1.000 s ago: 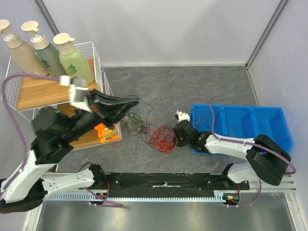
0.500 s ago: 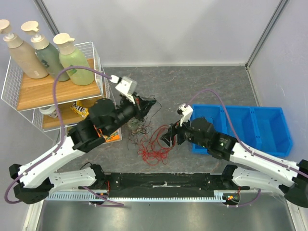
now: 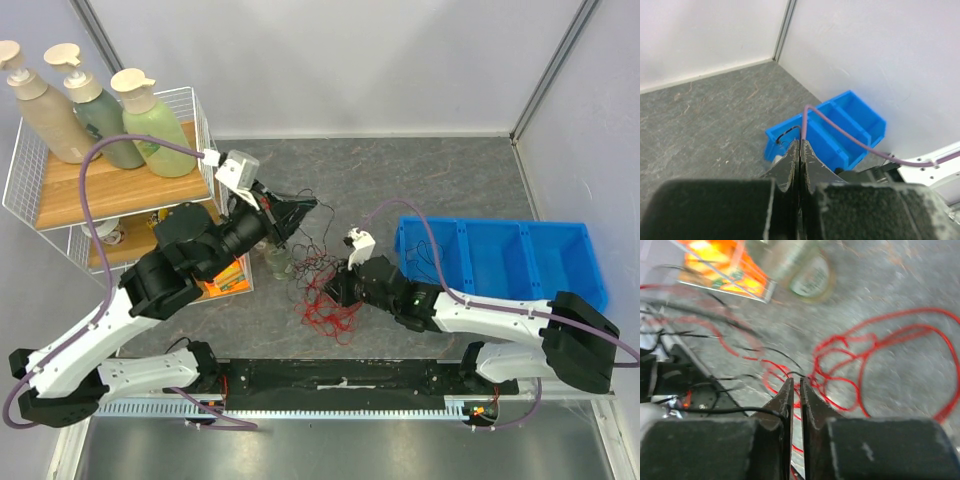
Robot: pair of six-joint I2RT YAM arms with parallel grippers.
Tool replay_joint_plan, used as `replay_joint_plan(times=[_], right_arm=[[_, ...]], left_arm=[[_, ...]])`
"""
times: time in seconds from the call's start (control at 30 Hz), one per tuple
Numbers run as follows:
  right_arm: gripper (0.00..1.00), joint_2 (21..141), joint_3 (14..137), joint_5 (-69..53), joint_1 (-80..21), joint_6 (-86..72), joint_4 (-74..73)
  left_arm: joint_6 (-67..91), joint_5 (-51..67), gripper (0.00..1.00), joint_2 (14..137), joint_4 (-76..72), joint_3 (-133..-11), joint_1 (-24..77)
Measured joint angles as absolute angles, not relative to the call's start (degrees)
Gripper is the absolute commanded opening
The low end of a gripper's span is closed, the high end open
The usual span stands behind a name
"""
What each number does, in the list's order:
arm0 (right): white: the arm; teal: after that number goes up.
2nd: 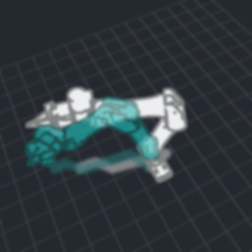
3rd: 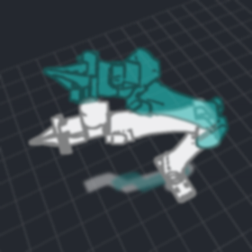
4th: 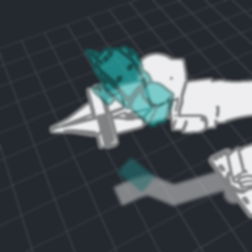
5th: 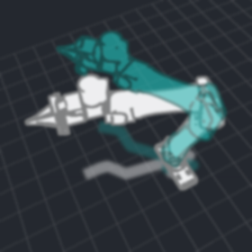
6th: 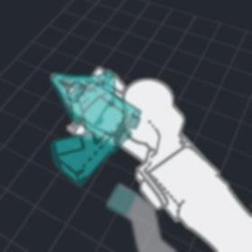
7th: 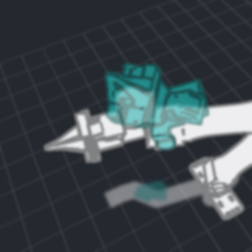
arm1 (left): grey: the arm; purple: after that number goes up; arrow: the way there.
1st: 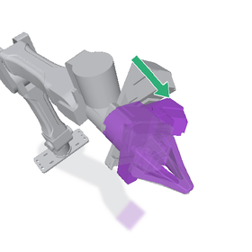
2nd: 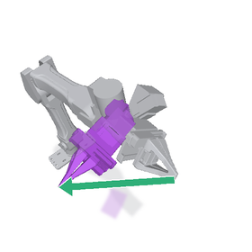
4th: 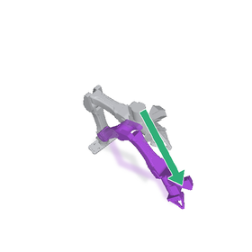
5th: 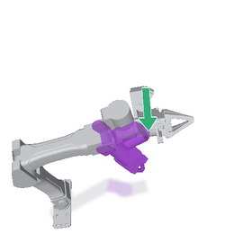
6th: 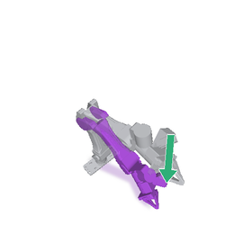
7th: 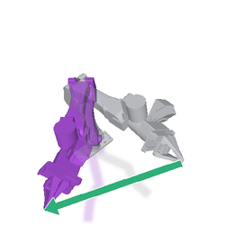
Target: Untangle the cables
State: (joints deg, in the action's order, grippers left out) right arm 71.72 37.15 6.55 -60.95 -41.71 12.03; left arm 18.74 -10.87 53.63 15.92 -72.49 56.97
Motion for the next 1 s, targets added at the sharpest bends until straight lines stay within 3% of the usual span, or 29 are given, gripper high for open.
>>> replay_joint_plan(times=[0.1, 0.23, 0.37, 0.47, 0.5, 0.53, 0.77, 0.9, 1.0], right_arm=[[0.0, 71.6, 33.1, 10.4, -60.9, -43.8, 11.4], [0.0, 71.1, 28.6, 14.3, -60.2, -46.0, 9.1], [0.21, 71.8, 27.5, 15.2, -58.9, -45.1, 5.2], [0.61, 71.9, 30.9, 14.7, -58.7, -40.8, -1.0], [0.72, 71.3, 32.4, 14.4, -58.7, -39.3, -2.6], [0.76, 70.4, 33.8, 14.2, -58.7, -37.9, -3.9], [0.92, 56.0, 43.1, 9.7, -58.7, -28.8, -7.3], [0.92, 54.4, 45.1, 4.2, -58.7, -30.0, -0.4], [0.84, 58.4, 48.8, 3.7, -58.7, -31.0, 2.0]], left_arm=[[18.7, -10.2, 0.02, 52.9, 15.9, -74.5, 57.0], [18.3, -8.4, 0.02, 52.5, 14.8, -77.8, 57.0], [17.2, -6.3, 0.02, 52.0, 10.9, -79.5, 57.0], [16.6, -6.2, 0.02, 52.0, 9.7, -79.5, 57.0], [16.5, -6.4, 0.02, 52.1, 9.7, -79.5, 57.0], [16.4, -7.2, 0.02, 52.3, 10.0, -79.5, 57.0], [16.5, -11.6, 0.02, 55.4, 12.2, -77.4, 57.0], [16.7, -11.9, 0.02, 55.9, 13.5, -75.6, 57.0], [16.9, -11.7, 0.02, 56.1, 13.4, -75.7, 57.0]])
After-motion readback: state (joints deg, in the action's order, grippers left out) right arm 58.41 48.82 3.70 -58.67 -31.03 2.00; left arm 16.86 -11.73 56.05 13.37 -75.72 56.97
